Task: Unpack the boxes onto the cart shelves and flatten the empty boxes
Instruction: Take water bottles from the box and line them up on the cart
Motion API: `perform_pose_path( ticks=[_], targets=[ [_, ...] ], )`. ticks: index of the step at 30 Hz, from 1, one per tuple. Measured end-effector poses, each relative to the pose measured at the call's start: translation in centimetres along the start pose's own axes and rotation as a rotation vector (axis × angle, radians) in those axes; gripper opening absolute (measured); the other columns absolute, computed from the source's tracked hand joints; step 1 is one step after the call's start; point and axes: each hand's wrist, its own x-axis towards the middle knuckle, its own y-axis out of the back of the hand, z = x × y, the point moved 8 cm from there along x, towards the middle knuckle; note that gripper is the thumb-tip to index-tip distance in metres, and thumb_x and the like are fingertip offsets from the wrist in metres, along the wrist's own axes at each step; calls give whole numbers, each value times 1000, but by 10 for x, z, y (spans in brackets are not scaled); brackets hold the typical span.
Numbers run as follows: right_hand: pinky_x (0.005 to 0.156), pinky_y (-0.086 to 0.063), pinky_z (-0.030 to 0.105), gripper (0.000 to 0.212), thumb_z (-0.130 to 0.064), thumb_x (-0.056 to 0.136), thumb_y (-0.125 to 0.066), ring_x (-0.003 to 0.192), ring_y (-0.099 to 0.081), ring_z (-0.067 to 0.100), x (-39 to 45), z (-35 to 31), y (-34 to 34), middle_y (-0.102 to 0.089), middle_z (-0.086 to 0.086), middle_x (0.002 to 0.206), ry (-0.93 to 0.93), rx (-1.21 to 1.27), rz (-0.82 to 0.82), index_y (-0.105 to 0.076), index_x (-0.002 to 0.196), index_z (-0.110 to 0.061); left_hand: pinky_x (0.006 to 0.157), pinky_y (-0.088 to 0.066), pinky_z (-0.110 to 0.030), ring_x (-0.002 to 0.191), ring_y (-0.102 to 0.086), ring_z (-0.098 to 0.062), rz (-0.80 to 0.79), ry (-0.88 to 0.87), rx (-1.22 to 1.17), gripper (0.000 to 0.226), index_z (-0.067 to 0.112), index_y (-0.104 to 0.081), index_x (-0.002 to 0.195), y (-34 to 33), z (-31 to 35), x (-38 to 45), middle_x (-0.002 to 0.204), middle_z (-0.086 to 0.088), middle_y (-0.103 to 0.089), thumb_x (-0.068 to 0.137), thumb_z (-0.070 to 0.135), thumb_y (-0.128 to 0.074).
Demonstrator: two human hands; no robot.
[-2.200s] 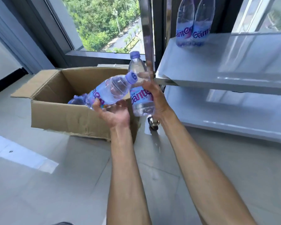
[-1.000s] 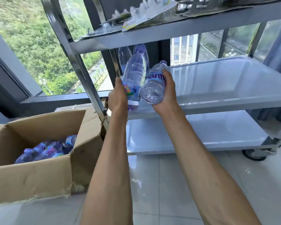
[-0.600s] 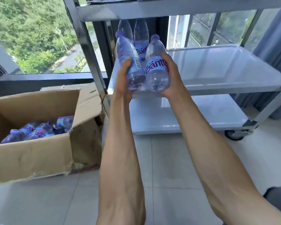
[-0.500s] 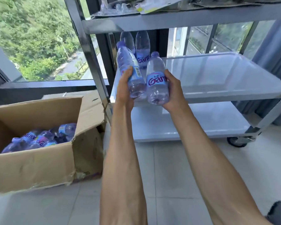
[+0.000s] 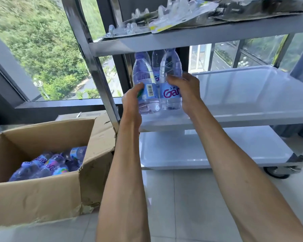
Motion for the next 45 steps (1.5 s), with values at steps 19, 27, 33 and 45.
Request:
perform_pose_path(
  ticks=[19, 27, 33, 45],
  targets=[
    [106, -42, 40, 77, -23, 85, -71, 131, -48, 22, 71, 34, -21, -47, 4, 147, 192, -457, 66, -32, 151, -21, 64, -53, -20, 76, -70, -11, 104, -272, 91, 38, 20, -68, 101, -7, -25, 8, 86, 2, -73, 66, 30, -81],
    [92, -49, 30, 76, -24, 73, -81, 115, -60, 22, 80, 44, -14, -63, 2, 127, 245, -512, 113, -45, 139, -16, 64, -60, -33, 81, -74, -27, 112, -116, 170, 35, 9, -73, 98, 6, -26, 21, 86, -10, -76, 72, 31, -83],
    [100, -48, 36, 76, -26, 76, -81, 119, -57, 21, 88, 51, -12, -59, 2, 132, 215, -487, 85, -44, 141, -19, 75, -53, -39, 75, -62, -23, 159, -86, 347, 32, 9, -71, 91, 18, 1, 56, 83, -10, -69, 70, 28, -84],
    [98, -45, 38, 71, -18, 80, -69, 125, -49, 29, 79, 41, -11, -51, 9, 136, 240, -601, 161, -41, 144, -13, 69, -57, -34, 81, -69, -25, -56, -233, 195, 48, 7, -55, 108, -27, -6, 88, 98, -11, -69, 62, -5, -56]
  ],
)
